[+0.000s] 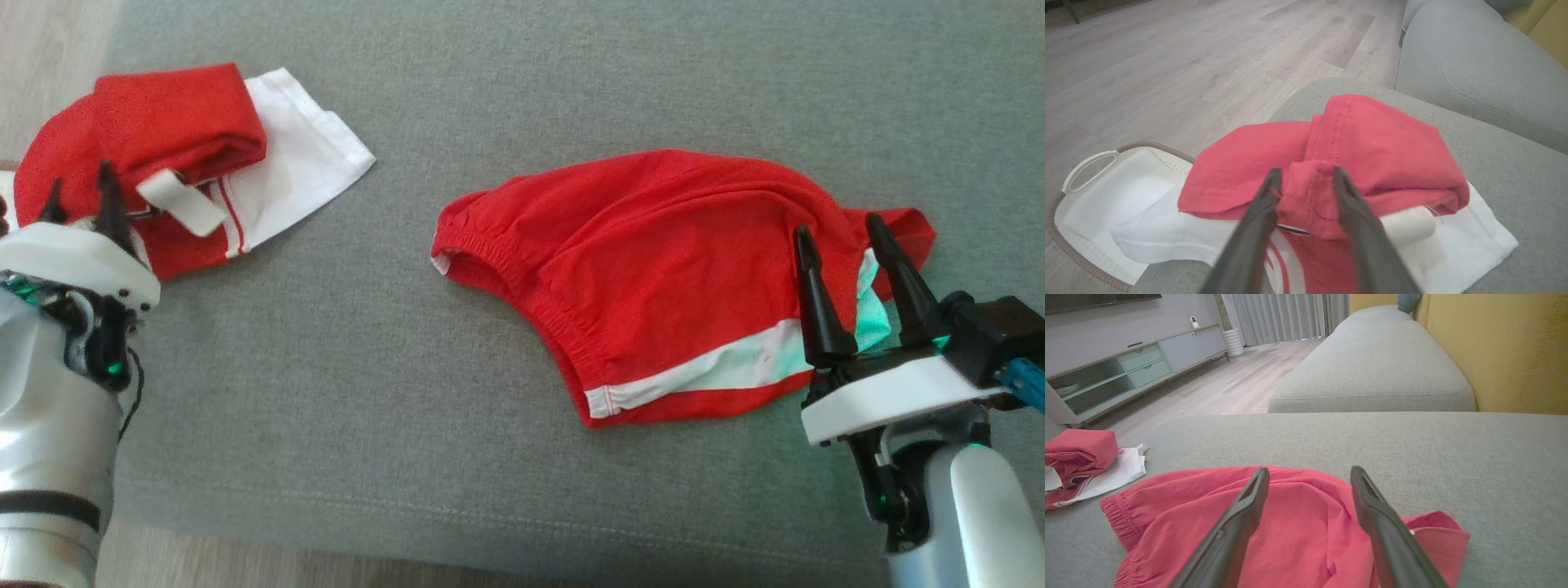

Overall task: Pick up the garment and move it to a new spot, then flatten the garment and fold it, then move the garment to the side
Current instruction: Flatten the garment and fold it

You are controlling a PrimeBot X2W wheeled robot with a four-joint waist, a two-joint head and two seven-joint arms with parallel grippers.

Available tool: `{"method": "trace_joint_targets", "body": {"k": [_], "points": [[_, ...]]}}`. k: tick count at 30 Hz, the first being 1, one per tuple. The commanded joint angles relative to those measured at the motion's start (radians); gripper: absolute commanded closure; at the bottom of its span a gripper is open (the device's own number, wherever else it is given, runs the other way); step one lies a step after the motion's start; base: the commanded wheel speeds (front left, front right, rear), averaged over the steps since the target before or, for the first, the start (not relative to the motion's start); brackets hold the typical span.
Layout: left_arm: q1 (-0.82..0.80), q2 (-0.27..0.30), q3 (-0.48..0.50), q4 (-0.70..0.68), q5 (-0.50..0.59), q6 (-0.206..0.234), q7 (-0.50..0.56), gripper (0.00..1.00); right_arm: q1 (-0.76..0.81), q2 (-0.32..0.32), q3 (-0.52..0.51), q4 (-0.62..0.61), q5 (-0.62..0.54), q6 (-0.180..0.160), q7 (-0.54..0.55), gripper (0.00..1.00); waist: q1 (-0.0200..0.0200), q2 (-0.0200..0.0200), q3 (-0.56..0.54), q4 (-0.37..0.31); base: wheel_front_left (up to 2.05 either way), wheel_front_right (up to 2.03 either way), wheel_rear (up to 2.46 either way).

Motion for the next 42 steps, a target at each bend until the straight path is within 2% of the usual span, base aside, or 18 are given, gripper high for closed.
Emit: {"method": "trace_joint_targets", "body": {"k": [1, 4, 8, 13, 18, 22, 30, 42], "points": [[-0.009, 0.047, 0.037, -0.02, 0.006, 0.005, -0.013, 0.0, -0.031, -0.004, 0.022, -0.038, -0.005, -0.001, -0.005, 0.0, -0.0001, 0.0, -0.007, -0.004, 0.0, 0.0, 0.0], [0.041, 0.045, 0.068, -0.055, 0.015, 0.029, -0.024, 0.0, -0.032, -0.004, 0.02, -0.028, -0.002, -0.001, -0.015, 0.0, -0.0001, 0.0, -0.032, -0.013, 0.0, 0.0, 0.0], [0.188, 0.034, 0.153, -0.244, 0.066, 0.077, -0.026, 0.0, -0.024, -0.004, 0.027, -0.005, 0.009, -0.001, -0.029, 0.0, -0.0001, 0.0, -0.078, -0.034, 0.0, 0.0, 0.0], [0.418, -0.023, 0.249, -0.503, 0.15, 0.128, -0.026, 0.0, 0.003, -0.004, 0.025, 0.017, 0.022, -0.001, -0.044, 0.0, -0.0001, 0.0, -0.138, -0.053, 0.0, 0.0, 0.0], [0.597, -0.094, 0.274, -0.743, 0.231, 0.153, -0.026, 0.0, 0.037, -0.004, 0.005, 0.029, 0.034, -0.001, -0.053, 0.0, -0.0001, 0.0, -0.182, -0.062, 0.0, 0.0, 0.0], [0.687, -0.133, 0.256, -0.87, 0.277, 0.162, -0.026, 0.0, 0.052, -0.004, 0.01, 0.036, 0.032, -0.001, -0.049, 0.0, -0.0001, 0.0, -0.212, -0.078, 0.0, 0.0, 0.0], [0.752, -0.159, 0.165, -1.012, 0.343, 0.165, -0.012, 0.0, 0.084, -0.004, 0.012, 0.041, 0.026, -0.001, -0.043, 0.0, -0.0001, 0.0, -0.263, -0.127, 0.0, 0.0, 0.0], [0.786, -0.15, 0.106, -1.065, 0.393, 0.188, 0.054, 0.0, 0.128, -0.004, 0.02, 0.044, 0.026, -0.001, -0.027, 0.0, -0.0001, 0.0, -0.317, -0.208, 0.0, 0.0, 0.0]]}}
